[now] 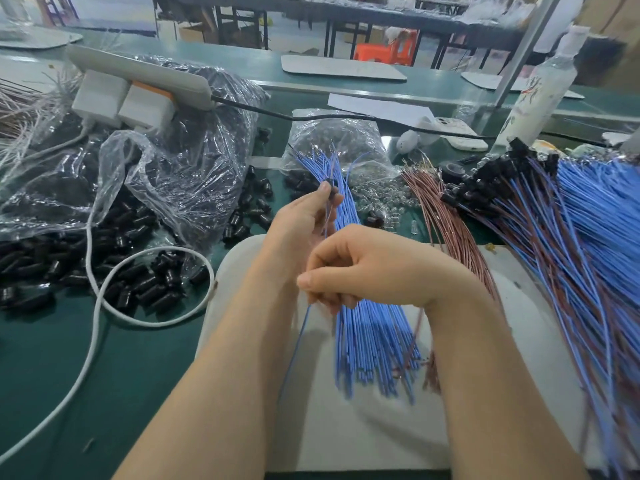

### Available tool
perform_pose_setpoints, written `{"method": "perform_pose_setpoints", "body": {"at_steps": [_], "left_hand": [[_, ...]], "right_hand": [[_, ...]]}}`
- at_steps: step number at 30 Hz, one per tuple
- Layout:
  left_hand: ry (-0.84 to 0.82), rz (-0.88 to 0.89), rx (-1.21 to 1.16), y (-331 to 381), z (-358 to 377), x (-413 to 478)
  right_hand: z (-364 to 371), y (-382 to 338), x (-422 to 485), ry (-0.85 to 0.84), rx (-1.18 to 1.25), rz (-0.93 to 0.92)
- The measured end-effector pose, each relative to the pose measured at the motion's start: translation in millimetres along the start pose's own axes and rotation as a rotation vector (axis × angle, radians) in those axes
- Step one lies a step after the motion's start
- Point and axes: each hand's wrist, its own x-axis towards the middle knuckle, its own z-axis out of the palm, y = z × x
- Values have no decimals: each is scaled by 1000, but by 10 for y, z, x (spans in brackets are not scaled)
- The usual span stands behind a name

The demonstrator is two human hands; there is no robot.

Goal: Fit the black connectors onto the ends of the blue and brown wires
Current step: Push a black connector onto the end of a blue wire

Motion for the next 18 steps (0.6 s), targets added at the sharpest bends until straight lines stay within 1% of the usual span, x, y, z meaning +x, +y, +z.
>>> {"method": "perform_pose_setpoints", "body": {"at_steps": [1, 3, 6, 7, 9, 11, 13, 15, 18], "left_hand": [[2, -4, -11, -4, -7, -12], [-8, 23, -19, -4, 5, -50], [-51, 67, -1, -1, 52, -97], [-63, 79, 24, -10, 61, -103], [-63, 104, 86, -22, 59, -122], [-69, 119, 104, -28, 62, -137], [-62, 142, 101, -26, 67, -140], [-37, 175, 87, -20, 53, -128], [37, 247, 85, -13, 18, -71]], "right_hand": [[-2, 52, 41, 72, -63, 68], [-21, 166, 125, 274, -135, 176], [-42, 302, 223, 586, -109, 248], [-36, 335, 247, 659, -121, 263], [-12, 369, 275, 732, -141, 264], [-9, 398, 292, 736, -134, 240], [-25, 424, 292, 697, -129, 228], [-28, 425, 285, 590, -105, 223], [-21, 406, 255, 382, -16, 200]]}}
